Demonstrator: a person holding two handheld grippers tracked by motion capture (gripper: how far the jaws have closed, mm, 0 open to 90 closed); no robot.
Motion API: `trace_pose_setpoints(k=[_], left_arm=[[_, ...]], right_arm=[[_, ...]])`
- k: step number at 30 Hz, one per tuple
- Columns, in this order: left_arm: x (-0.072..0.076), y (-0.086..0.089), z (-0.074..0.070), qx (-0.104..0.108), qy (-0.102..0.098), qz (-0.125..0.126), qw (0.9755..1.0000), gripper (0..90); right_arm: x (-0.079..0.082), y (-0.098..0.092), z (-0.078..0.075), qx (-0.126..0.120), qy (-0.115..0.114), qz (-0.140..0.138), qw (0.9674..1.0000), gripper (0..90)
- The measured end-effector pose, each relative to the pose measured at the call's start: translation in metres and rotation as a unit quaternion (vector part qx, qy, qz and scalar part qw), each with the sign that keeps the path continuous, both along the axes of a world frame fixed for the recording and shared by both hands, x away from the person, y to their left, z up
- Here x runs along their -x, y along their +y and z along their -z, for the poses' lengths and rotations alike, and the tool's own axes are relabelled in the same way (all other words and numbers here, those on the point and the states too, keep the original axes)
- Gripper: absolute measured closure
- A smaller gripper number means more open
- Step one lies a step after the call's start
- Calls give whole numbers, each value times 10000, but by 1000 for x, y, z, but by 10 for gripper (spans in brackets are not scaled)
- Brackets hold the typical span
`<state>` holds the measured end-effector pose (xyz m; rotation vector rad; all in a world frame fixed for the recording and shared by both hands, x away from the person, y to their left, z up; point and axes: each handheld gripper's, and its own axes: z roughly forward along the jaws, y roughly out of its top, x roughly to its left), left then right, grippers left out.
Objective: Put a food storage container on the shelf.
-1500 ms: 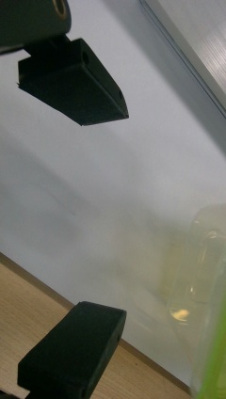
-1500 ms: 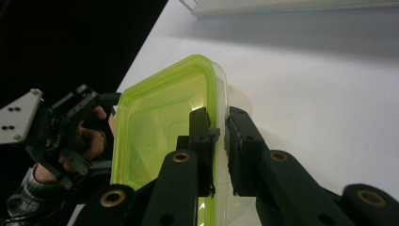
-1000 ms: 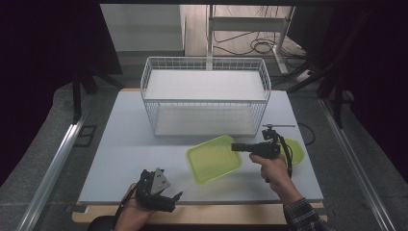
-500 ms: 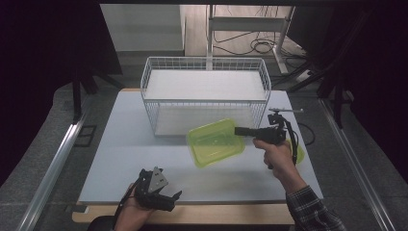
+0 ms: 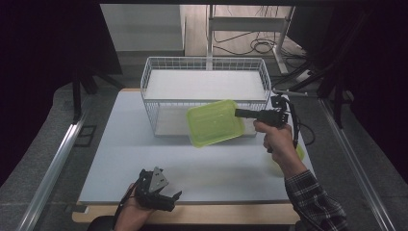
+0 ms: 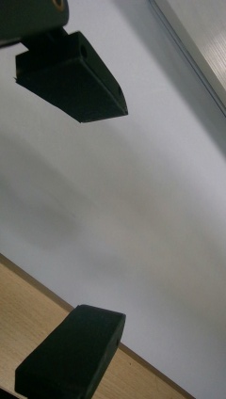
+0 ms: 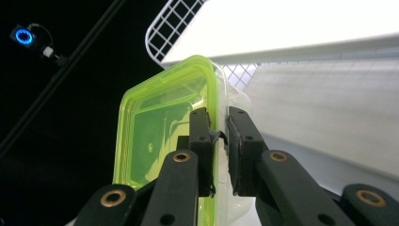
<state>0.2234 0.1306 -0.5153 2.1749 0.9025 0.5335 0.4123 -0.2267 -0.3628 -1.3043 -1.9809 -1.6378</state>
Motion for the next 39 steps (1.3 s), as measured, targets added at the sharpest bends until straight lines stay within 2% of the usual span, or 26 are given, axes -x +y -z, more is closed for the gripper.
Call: trace_pose_setpoints(k=[8, 15, 30, 39], left_arm=[[0, 0, 1, -52, 5, 6, 10000, 48], [0, 0, 1, -60, -8, -9, 10000, 50], [0, 0, 1, -88, -25, 8, 10000, 51], [1, 0, 1, -112, -27, 37, 9999, 51]], right_arm=[[-13, 2, -16, -78, -71, 175, 9998, 814], [-28, 7, -38, -73, -222, 396, 9989, 814], [-59, 19, -54, -101, -263, 928, 9953, 813], [-75, 29, -52, 117, -260, 1225, 9921, 813]])
